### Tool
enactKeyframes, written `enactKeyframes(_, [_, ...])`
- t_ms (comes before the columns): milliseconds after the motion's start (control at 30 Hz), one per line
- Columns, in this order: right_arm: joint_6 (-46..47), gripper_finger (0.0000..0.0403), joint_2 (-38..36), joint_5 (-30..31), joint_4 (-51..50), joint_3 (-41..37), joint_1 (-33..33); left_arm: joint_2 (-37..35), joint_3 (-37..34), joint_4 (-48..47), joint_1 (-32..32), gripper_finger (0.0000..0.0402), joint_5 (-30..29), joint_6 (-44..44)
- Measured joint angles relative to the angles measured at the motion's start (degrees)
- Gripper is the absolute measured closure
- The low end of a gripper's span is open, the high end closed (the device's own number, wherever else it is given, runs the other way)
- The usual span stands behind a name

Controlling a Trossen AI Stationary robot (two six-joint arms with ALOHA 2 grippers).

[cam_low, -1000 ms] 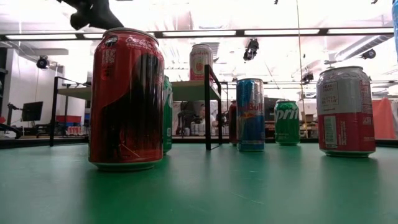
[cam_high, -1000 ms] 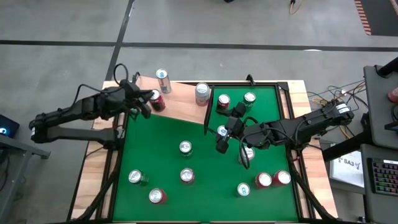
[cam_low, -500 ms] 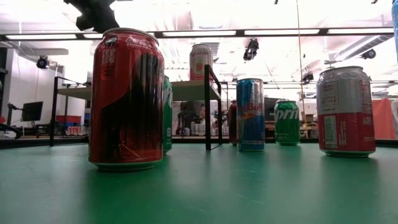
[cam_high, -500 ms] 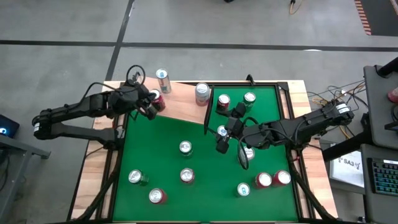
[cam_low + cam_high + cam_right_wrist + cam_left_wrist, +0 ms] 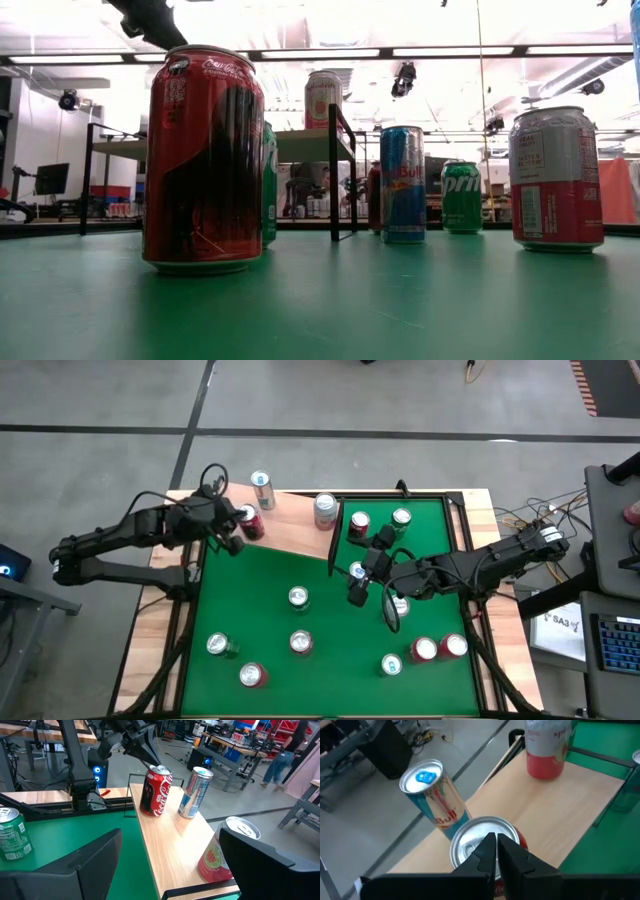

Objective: Place canned beverage on shelf
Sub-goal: Put the red/black soda can on the shelf

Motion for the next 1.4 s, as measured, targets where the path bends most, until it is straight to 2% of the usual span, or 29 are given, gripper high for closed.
enactKeyframes(233, [0.0,0.0078,0.0,0.0,0.1,0.0,0.0,1.2,0.8,2.5,0.0,0.0402,3.5,-4.3])
enactKeyframes(400, [0.0,0.0078,0.0,0.0,-0.1,0.0,0.0,3.6,0.7,2.3,0.0,0.0402,3.6,-8.2])
enactKeyframes(667, [0.0,0.0078,0.0,0.0,-0.1,-0.1,0.0,5.6,0.7,2.5,0.0,0.0402,3.4,-8.2])
enactKeyframes(1067, [-0.1,0.0078,0.0,0.0,-0.1,-0.1,0.0,1.3,0.6,-0.4,0.0,0.0401,3.6,-9.2])
enactKeyframes(1400, [-0.1,0.0078,0.0,0.0,-0.2,-0.1,0.0,2.4,0.6,3.2,0.0,0.0401,-2.5,-8.6])
